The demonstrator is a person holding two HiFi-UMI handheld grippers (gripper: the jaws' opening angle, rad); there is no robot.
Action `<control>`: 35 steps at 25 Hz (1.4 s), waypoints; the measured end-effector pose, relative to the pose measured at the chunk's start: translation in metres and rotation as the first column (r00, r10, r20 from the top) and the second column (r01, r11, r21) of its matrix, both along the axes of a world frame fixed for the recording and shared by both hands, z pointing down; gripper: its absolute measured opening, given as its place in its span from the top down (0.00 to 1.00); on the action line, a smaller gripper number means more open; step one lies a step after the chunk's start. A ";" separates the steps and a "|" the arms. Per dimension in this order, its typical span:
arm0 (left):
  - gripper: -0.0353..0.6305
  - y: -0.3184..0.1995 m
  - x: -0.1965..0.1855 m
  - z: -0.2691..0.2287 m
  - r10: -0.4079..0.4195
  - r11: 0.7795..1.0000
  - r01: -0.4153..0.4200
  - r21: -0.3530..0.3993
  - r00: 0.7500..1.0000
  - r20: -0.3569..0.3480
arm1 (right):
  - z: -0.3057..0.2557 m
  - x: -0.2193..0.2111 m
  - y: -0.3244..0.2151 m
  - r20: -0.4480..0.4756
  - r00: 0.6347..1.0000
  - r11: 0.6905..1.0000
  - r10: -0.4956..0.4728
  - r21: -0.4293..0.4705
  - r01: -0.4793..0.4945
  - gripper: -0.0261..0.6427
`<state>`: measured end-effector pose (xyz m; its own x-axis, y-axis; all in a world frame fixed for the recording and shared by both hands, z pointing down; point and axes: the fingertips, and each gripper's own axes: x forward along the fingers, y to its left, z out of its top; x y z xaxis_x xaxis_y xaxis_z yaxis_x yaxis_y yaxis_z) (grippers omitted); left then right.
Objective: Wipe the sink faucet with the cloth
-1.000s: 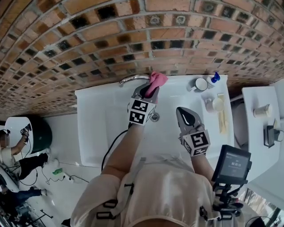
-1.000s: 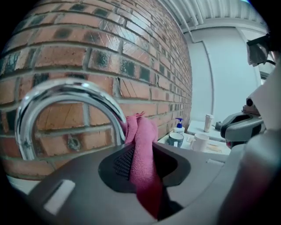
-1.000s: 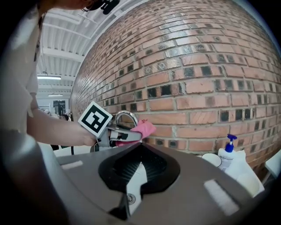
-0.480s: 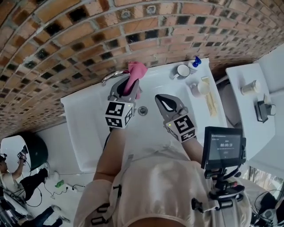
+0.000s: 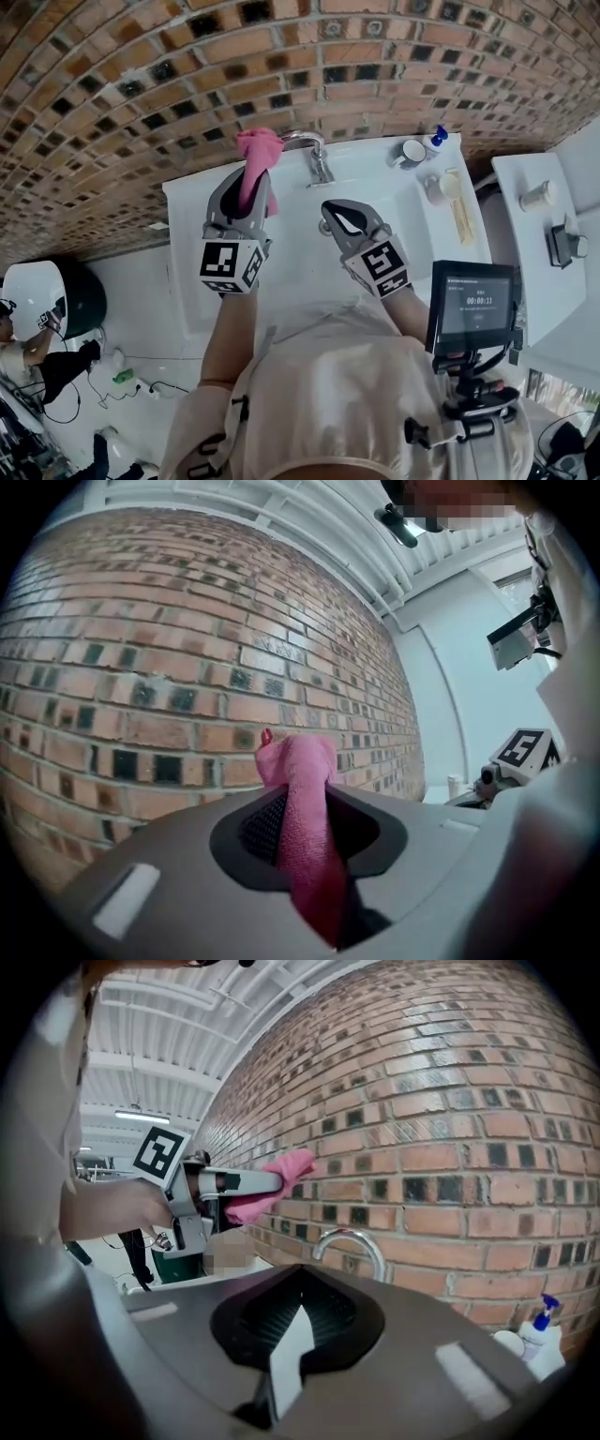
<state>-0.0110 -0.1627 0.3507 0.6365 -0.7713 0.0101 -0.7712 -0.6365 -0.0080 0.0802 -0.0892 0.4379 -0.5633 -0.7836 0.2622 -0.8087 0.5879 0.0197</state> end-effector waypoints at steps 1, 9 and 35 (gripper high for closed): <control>0.81 0.005 -0.014 0.000 -0.019 1.000 0.019 -0.001 1.000 0.003 | -0.004 -0.010 0.002 0.000 1.000 1.000 -0.010 0.008 0.010 0.97; 0.81 0.033 -0.125 0.042 -0.169 0.979 0.172 -0.106 0.985 0.038 | -0.004 -0.082 0.019 -0.018 0.997 0.997 -0.080 0.015 0.080 0.97; 0.77 0.068 -0.250 0.339 -0.188 0.729 0.345 -0.592 0.932 0.311 | 0.119 -0.142 0.040 -0.033 0.998 0.967 -0.052 -0.252 0.042 0.97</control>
